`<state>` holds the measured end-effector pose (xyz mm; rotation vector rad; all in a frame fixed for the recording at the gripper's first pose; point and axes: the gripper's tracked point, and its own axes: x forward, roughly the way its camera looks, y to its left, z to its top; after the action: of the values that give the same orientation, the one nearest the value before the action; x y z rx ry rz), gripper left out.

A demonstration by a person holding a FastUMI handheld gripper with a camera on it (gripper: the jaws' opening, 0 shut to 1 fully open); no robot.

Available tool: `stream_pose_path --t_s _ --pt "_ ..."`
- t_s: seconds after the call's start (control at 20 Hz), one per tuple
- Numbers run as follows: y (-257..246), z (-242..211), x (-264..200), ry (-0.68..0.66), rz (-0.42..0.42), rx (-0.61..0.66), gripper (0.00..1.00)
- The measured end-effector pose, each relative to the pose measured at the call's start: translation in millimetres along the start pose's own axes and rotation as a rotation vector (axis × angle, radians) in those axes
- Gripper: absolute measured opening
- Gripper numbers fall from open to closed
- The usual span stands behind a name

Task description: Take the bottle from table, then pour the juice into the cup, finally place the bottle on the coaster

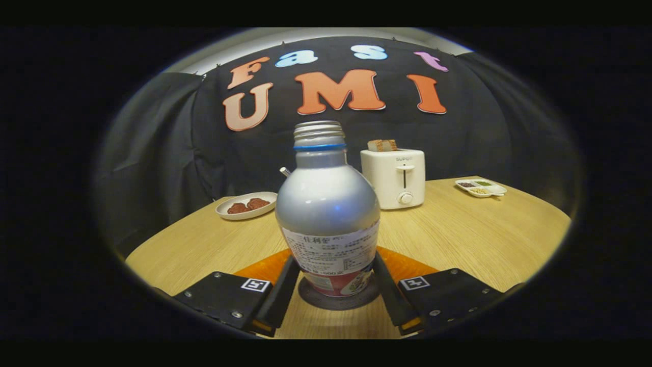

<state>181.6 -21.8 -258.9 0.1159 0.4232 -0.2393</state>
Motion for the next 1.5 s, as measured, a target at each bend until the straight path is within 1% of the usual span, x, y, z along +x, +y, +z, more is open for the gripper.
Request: stream_pose_path --t_s 0.15,0.3,0.5,0.55,0.65,0.75,1.05,1.25,1.3,1.5 --pt "-2 -2 2 0.003 -0.007 -0.009 0.78" --pt "-1 -3 0 0.01 0.005 -0.008 0.78" --pt "-3 -11 -10 0.044 -0.021 -0.041 0.85" --pt "-5 -11 -15 0.047 -0.03 -0.056 0.88" --pt "-10 -3 -29 0.03 -0.055 -0.09 0.92" --pt "-10 20 -55 -0.036 -0.064 -0.112 0.94" --pt "-5 79 -140 -0.224 -0.022 -0.142 0.94" --pt "-6 106 -201 -0.292 0.033 -0.131 0.94" --pt "-14 118 -224 -0.304 0.04 -0.129 0.94" --pt "-31 145 -274 -0.344 0.064 -0.071 0.94"
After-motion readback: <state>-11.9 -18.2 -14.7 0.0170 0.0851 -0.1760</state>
